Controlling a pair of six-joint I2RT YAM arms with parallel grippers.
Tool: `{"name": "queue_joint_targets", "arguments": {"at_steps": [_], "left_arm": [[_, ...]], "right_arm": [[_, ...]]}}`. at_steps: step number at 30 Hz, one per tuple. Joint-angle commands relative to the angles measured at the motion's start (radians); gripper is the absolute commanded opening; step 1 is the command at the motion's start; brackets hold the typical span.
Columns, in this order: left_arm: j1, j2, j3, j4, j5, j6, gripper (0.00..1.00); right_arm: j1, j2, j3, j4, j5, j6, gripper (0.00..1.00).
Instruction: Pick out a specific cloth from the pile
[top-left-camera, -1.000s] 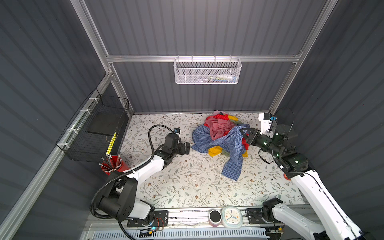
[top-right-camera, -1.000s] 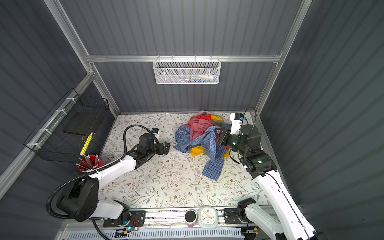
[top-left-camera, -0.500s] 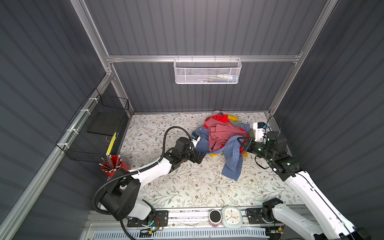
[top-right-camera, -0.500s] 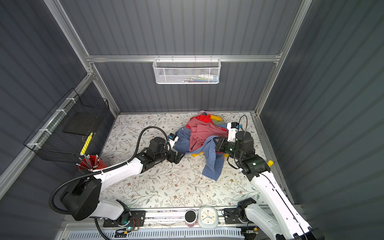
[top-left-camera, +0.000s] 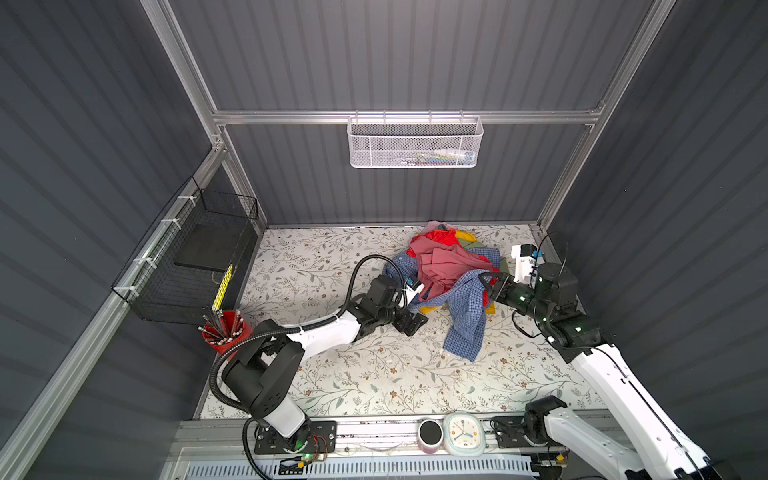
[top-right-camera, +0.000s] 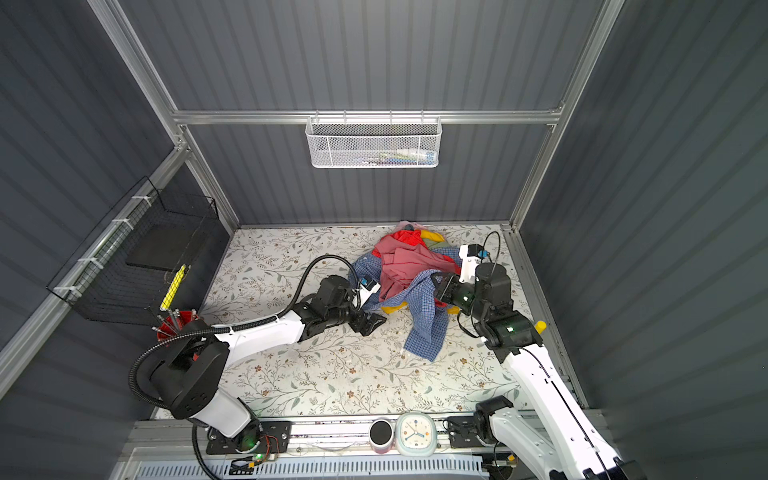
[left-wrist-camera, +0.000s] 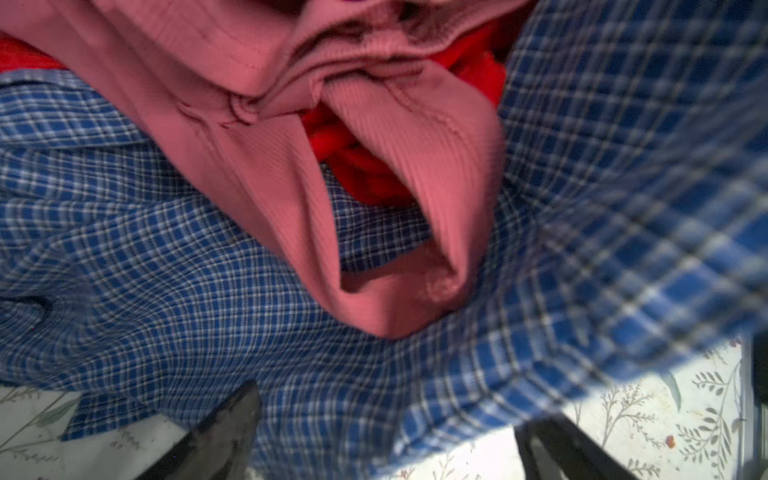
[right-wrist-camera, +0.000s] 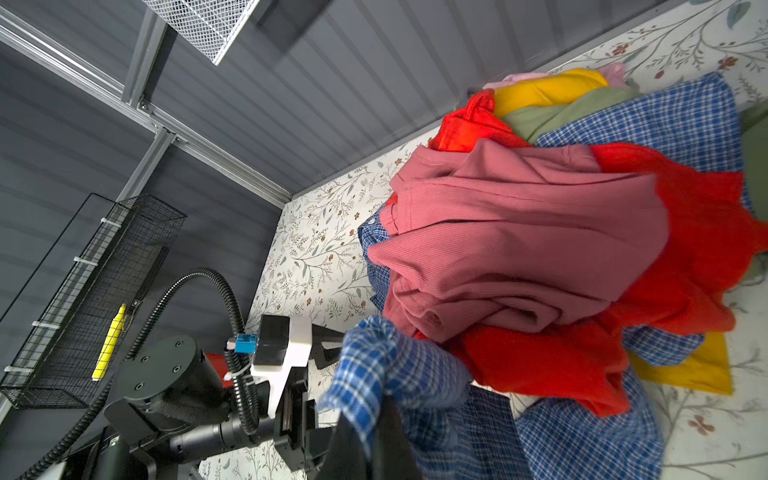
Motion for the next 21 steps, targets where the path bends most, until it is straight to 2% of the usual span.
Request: {"name": "queue_joint_targets", "arguments": {"at_steps": [1,5,7,10,13,16,18,20,21], "left_arm": [[-0.008,0.003,-0.012,0.006,-0.013,0.030,0.94],[-0.008,0.070,0.045,-0.009,-0.127,0.029,0.88],[-0.008,0.121,0.096,-0.044,-0.188,0.028,0.81],[-0.008,0.185,0.163,-0.105,-0.255,0.051,0.64],[-0.008,0.192,0.200,-0.157,-0.285,0.072,0.36],[-0.008,0.141,0.225,-0.200,-0.299,0.089,0.10],[-0.008,0.101,0.241,-0.227,-0.317,0.099,0.00],[-0.008,0.061,0.272,-0.272,-0.326,0.111,0.00],[-0.007,0.047,0.286,-0.292,-0.329,0.115,0.00]], "right_arm": [[-0.008,-0.008,0.024,0.043,-0.021,-0.007,0.00],[-0.008,-0.012,0.018,0.055,-0.037,-0.007,0.00],[-0.009,-0.019,0.012,0.041,-0.023,-0.014,0.00],[-0.033,-0.039,-0.012,0.038,-0.011,-0.009,0.00],[-0.065,-0.045,-0.039,0.027,-0.019,-0.004,0.00],[-0.070,-0.037,-0.064,0.001,-0.008,-0.027,0.08],[-0.071,-0.037,-0.100,0.005,0.001,-0.023,0.20],[-0.071,-0.040,-0.147,0.033,0.006,-0.015,0.37],[-0.071,-0.040,-0.167,0.048,0.008,-0.010,0.41]]}}
